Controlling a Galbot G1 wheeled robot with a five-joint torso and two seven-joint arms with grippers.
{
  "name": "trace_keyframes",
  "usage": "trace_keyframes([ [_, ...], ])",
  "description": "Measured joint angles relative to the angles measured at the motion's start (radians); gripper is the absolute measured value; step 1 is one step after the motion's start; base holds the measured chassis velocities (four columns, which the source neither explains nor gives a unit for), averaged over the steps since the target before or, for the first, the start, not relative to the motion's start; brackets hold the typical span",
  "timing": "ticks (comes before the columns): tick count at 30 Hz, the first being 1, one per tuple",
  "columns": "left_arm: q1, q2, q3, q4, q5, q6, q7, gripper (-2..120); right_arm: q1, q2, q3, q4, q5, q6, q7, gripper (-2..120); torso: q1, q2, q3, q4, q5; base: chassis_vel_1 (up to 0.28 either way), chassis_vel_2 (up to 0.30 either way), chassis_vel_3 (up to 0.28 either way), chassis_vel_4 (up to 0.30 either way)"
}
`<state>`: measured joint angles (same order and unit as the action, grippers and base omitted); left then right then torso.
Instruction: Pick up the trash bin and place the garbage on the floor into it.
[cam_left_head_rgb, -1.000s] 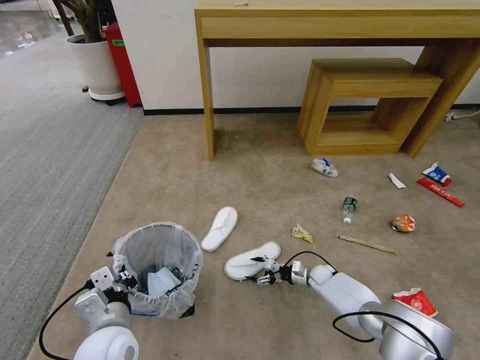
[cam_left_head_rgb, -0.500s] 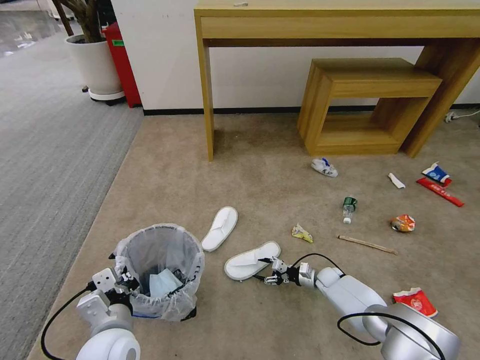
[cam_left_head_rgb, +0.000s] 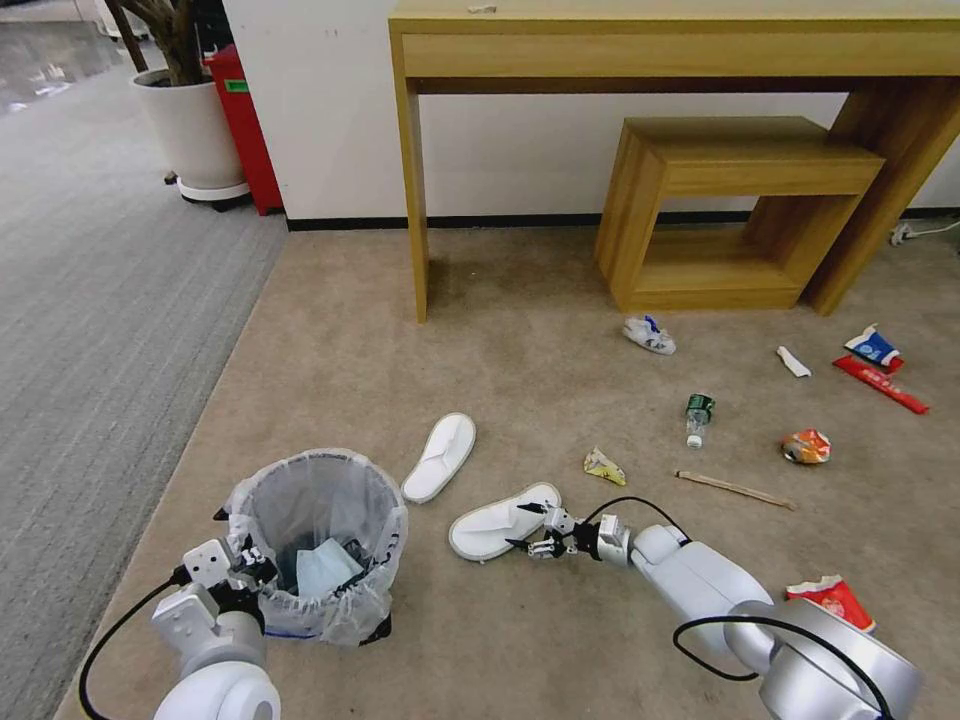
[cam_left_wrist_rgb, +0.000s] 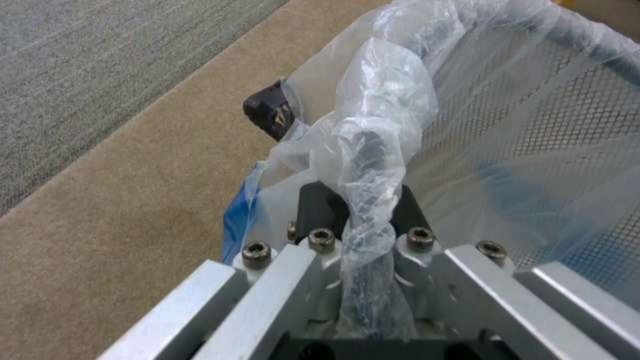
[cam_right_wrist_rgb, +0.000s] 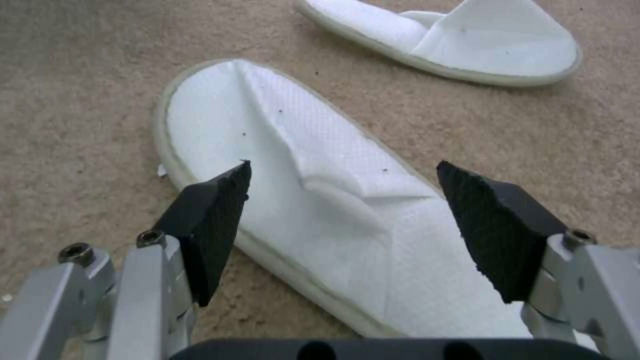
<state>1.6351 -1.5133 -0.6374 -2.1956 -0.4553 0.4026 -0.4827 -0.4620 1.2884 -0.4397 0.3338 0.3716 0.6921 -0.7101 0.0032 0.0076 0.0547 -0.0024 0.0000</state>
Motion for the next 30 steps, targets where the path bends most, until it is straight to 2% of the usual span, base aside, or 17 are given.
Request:
trace_keyframes([
  [18, 0.01, -0.002, 0.004, -0.034, -0.003, 0.002, 0.002, 3, 0.024, 0.055, 0.039, -0.083, -0.082, 0.0, 0.001, 72, 0.0, 0.0, 0.0, 0.0, 0.0, 0.0, 0.0, 0.0, 0.0],
  [30, 0.009, -0.006, 0.008, -0.034, 0.001, -0.001, 0.003, 3, 0.044, 0.065, 0.04, -0.09, -0.093, -0.004, 0.005, 59, 0.0, 0.0, 0.0, 0.0, 0.0, 0.0, 0.0, 0.0, 0.0],
])
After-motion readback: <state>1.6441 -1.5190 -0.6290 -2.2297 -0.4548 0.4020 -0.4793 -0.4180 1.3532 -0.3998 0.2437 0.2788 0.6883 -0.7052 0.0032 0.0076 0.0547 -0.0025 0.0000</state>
